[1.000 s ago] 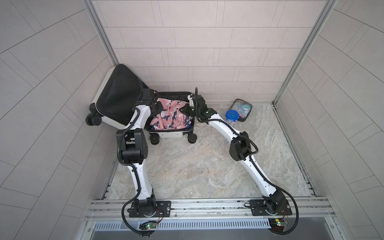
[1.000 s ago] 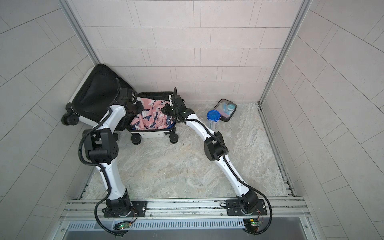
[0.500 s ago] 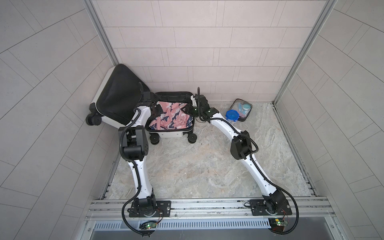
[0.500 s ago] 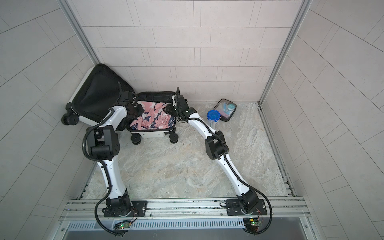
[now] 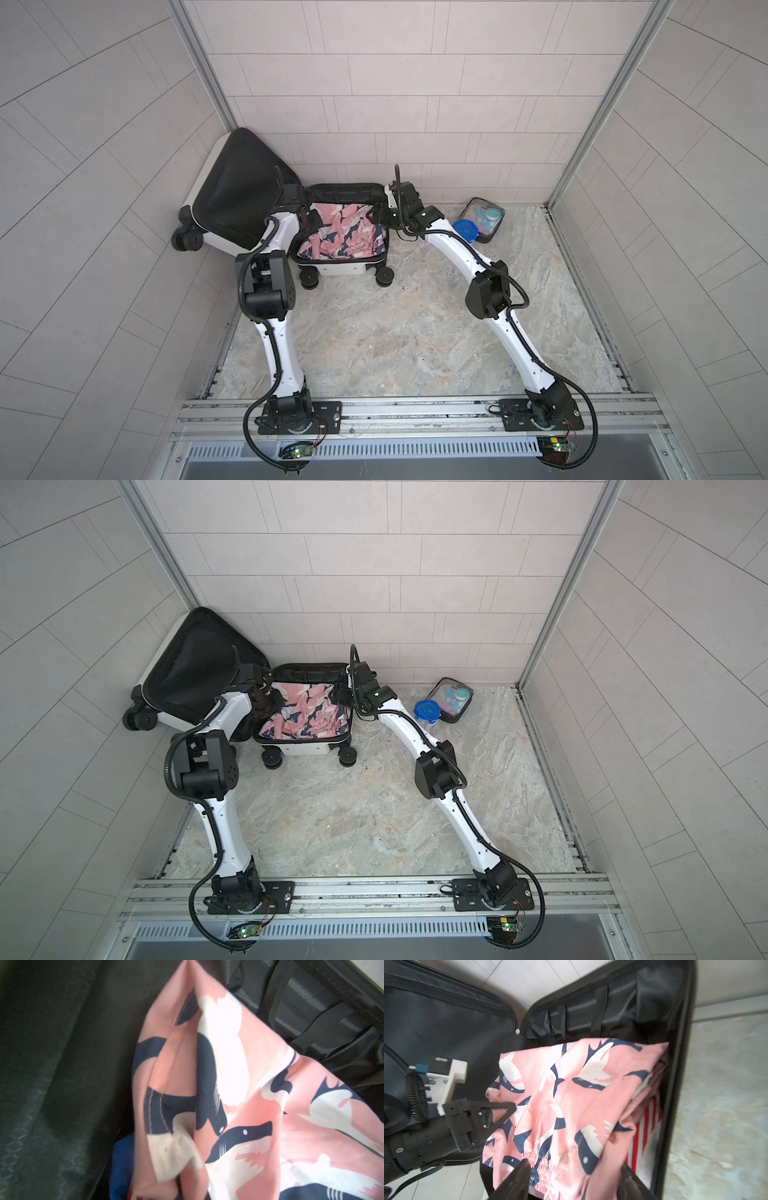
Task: Pack the luggage
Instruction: 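Lower the pink garment onto the striped shirt with both grippers, then release the garment, move right gripper to the clear pouch while left withdraws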
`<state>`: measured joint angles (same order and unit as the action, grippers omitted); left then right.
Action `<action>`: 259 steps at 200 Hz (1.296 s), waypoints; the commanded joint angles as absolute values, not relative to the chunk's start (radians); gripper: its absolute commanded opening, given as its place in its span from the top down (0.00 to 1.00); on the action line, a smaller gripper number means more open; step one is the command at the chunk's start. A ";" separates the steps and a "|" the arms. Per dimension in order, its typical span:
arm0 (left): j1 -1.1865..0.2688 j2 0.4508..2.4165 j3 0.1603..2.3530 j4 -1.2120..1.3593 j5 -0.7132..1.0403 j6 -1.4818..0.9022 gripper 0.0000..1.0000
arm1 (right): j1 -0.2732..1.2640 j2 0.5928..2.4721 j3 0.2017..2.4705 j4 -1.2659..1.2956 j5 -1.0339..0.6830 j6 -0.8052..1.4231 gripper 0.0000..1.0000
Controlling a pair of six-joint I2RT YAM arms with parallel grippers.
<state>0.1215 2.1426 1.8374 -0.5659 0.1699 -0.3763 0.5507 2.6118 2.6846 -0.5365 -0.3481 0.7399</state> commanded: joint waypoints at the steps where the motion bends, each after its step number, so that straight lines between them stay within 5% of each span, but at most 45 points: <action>1: 0.130 2.170 1.879 -0.599 0.147 -0.371 1.00 | 0.550 2.517 2.705 -0.648 -0.271 0.682 0.33; 36: 0.130 2.172 1.892 -0.618 0.146 -0.368 1.00 | 0.548 2.446 2.673 -0.734 -0.248 0.650 0.33; 72: 0.128 2.141 1.907 -0.636 0.148 -0.371 0.43 | 0.549 2.344 2.590 -0.781 -0.251 0.604 0.33; 93: 0.129 2.106 1.911 -0.644 0.150 -0.374 0.29 | 0.553 2.274 2.518 -0.784 -0.240 0.581 0.33; 259: -0.026 1.581 1.580 -0.604 0.176 -0.396 0.25 | 0.388 1.666 1.747 -0.707 -0.071 0.487 0.21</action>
